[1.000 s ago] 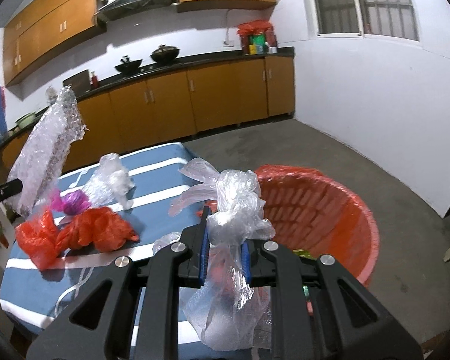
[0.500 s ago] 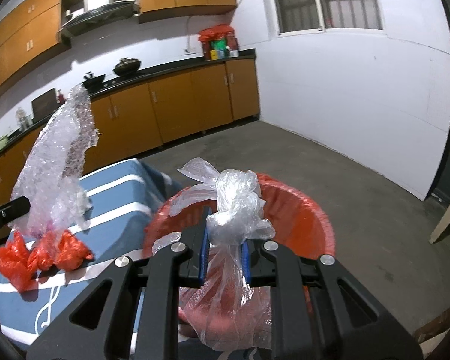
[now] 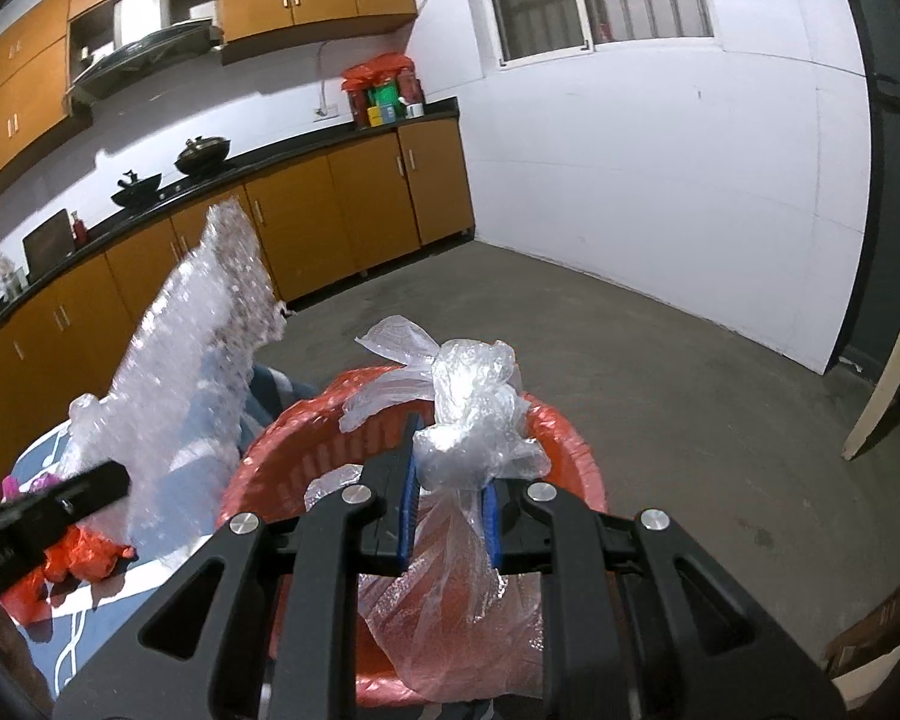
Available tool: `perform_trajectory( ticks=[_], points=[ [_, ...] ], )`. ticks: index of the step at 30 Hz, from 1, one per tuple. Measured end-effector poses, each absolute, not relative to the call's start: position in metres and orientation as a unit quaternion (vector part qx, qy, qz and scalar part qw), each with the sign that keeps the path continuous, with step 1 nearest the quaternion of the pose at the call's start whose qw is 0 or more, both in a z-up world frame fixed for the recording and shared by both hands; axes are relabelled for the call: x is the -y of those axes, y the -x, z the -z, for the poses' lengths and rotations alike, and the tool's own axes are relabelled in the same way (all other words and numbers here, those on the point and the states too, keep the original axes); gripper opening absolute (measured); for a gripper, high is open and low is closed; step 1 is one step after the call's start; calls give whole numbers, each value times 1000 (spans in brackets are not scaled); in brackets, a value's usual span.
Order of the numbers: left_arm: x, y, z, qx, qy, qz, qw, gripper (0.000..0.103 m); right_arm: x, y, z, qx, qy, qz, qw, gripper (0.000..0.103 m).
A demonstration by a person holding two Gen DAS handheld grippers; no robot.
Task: Collect trash
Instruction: 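Carry the bubble wrap and clear bag over the red basket and open both grippers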
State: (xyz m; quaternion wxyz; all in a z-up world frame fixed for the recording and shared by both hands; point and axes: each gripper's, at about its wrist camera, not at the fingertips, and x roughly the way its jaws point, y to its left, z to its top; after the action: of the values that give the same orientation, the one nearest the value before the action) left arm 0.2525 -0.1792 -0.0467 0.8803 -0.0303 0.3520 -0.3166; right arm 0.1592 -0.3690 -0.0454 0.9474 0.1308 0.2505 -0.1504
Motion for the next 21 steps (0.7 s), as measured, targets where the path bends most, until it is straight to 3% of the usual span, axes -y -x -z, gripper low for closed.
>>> perform_trajectory(
  ticks=[10,14,16,21],
  points=[
    [207,-266,72,-377,21,331,865,11,384,-172,49,-246,-146,144,947,19],
    [205,-270,78,-384,18,323,865,24,384,-172,54,-245,-142,133,950,32],
    [203,-272,79,-387,21,318,865,30,386,-172,55,-245,-141,132,950,46],
    [187,-272,76,-386,30,302,871,38,386,-170,55,-247,-137,126,951,46]
  ],
)
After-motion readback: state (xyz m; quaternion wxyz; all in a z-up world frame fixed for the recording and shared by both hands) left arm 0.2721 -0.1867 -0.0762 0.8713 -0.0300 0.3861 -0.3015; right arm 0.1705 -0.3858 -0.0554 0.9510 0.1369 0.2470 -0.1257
